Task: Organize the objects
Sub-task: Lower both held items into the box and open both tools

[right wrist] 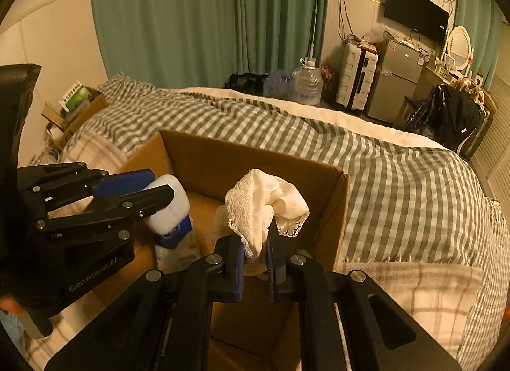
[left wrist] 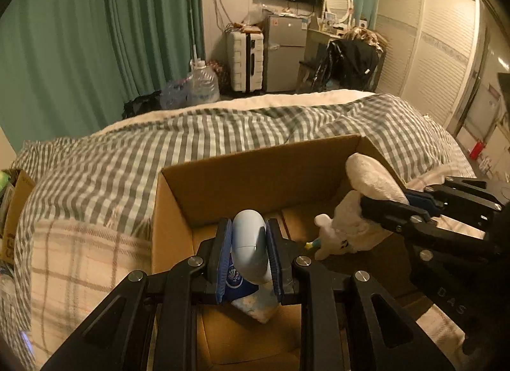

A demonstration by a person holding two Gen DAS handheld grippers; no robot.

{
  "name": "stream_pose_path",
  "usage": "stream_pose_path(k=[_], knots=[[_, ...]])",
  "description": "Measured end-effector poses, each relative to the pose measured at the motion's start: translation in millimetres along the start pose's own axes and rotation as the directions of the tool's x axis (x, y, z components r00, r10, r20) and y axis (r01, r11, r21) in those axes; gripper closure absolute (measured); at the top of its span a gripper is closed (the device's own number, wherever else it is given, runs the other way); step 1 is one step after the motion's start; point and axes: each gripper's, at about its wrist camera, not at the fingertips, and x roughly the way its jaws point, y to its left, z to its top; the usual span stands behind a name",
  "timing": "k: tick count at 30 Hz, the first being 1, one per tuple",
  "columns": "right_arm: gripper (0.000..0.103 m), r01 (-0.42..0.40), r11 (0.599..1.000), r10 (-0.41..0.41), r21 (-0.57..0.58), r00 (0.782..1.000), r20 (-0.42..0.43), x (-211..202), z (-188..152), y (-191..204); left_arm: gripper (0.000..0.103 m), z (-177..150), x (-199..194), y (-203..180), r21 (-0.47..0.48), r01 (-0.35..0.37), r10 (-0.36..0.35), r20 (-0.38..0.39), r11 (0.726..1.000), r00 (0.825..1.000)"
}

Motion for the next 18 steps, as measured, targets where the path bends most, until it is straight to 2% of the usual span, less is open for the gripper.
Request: stream_pose_path(k=[2,4,5,6,7,8,9,14,16,18], knots=[[0.086,-0.003,1.000,0.002,0.021,1.000,0.029,-11.0,0.2,-0.6,0.080,1.7,-2.7,-0.9,-0.008,0.009,-0.009,0.000,1.000,1.000],[0.061,-0.017,0.999,0.015,0.047,0.999,0.044,-24.3,3.4,-6.1,0.077,3.1,-13.1,-2.0,0.003,-0.003,0.003,0.021,1.000,1.000],[0.055,-0.008,0.999,0.005,0.052,0.998,0.058,-32.0,4.2,-6.0,0.073,4.4,-19.8,-2.6,0.010,-0.010,0.010,0.029,1.000,1.000],[0.050,0.008,0.999,-0.012,0.053,0.997,0.072,-41.1,4.9,-4.5,0.054,6.1,-24.8,-2.0,0.014,-0.016,0.016,0.032,1.000,0.999],[0.050,0.023,0.999,-0.027,0.049,0.996,0.083,-51.3,4.8,-5.4,0.028,7.5,-32.8,-2.0,0.013,-0.029,0.028,0.037,1.000,0.999],[0.050,0.035,0.998,-0.039,0.046,0.995,0.093,-62.2,4.9,-5.5,0.021,8.6,-43.7,-1.1,0.001,-0.043,0.043,0.055,0.999,0.998],[0.046,0.043,0.998,-0.048,0.046,0.993,0.104,-72.8,5.4,-5.3,0.017,8.8,-53.6,0.2,-0.010,-0.048,0.049,0.072,0.999,0.996],[0.038,0.092,0.995,-0.098,0.041,0.983,0.153,-131.1,4.5,0.4,0.015,7.5,-110.8,7.8,-0.032,-0.062,0.066,0.124,0.998,0.990],[0.031,0.113,0.993,-0.118,0.034,0.976,0.181,-156.6,4.4,6.2,0.005,3.6,-136.2,9.8,-0.029,-0.078,0.081,0.153,0.997,0.985],[0.029,0.132,0.991,-0.135,0.028,0.968,0.214,-183.8,3.8,15.0,0.003,-0.8,-159.2,9.8,-0.023,-0.093,0.096,0.183,0.995,0.978]])
